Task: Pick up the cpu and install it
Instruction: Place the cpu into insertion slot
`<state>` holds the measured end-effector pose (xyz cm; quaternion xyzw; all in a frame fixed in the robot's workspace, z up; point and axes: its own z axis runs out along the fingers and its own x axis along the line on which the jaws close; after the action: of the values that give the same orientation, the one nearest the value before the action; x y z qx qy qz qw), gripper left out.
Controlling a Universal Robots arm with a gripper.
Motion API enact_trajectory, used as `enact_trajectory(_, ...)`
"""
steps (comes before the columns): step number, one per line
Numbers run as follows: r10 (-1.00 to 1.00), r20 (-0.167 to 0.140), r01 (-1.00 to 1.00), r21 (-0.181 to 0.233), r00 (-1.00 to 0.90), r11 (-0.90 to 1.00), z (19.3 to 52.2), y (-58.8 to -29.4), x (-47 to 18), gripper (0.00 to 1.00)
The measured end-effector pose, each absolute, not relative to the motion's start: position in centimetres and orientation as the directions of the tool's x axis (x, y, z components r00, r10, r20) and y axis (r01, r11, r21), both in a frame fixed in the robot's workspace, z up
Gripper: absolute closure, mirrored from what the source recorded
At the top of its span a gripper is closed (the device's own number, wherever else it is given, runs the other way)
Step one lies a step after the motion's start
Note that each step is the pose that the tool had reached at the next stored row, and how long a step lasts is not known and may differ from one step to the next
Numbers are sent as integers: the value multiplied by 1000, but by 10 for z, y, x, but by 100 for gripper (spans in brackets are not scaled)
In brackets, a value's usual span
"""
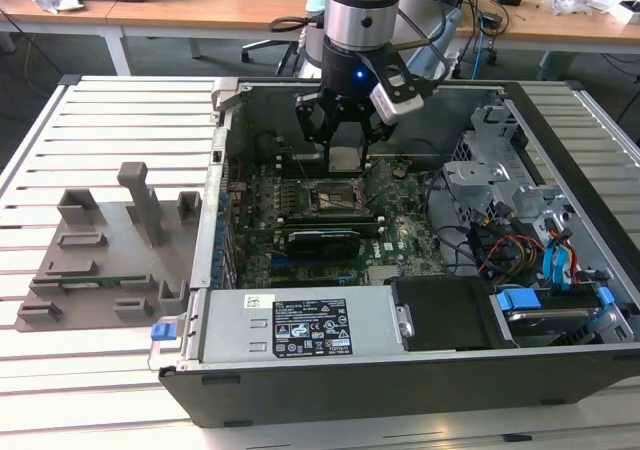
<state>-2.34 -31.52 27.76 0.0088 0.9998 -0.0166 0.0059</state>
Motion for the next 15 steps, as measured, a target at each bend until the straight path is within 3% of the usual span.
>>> enact_trajectory(15,292,-14,292,-42,-956,955,277,-315,-23,45)
